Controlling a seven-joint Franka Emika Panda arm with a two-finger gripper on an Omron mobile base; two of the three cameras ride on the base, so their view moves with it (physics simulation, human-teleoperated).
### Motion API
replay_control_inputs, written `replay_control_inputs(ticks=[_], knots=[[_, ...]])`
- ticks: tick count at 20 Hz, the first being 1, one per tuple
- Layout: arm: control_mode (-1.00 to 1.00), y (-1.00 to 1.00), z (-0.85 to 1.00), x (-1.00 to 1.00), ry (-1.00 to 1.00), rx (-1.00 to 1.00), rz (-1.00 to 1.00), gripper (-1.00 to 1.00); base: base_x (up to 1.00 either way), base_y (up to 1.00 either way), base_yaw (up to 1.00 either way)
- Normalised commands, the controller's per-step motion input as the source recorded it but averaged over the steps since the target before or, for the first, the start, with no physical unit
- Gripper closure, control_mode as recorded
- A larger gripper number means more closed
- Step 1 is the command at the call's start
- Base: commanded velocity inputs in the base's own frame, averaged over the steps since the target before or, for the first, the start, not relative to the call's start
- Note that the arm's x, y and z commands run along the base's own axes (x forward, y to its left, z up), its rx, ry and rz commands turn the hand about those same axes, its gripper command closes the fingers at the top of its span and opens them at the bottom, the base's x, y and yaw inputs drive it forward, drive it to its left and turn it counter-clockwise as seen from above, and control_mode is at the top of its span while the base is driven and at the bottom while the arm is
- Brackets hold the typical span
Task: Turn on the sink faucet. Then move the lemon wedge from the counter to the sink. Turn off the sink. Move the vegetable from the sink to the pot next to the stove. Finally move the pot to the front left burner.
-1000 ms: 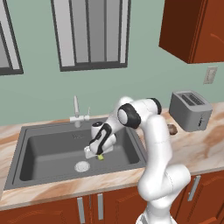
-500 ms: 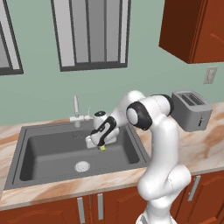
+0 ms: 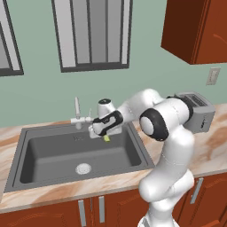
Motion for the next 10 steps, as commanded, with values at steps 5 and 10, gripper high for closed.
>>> replay_control_inputs(ticks=[5,10], knots=[[-1.0,-0.13,0.76,-0.22,0.0,0.0,-0.03,1.0,0.0,0.0,0.0],[-1.0,-0.15,0.64,-0.35,0.0,0.0,-0.03,1.0,0.0,0.0,0.0]])
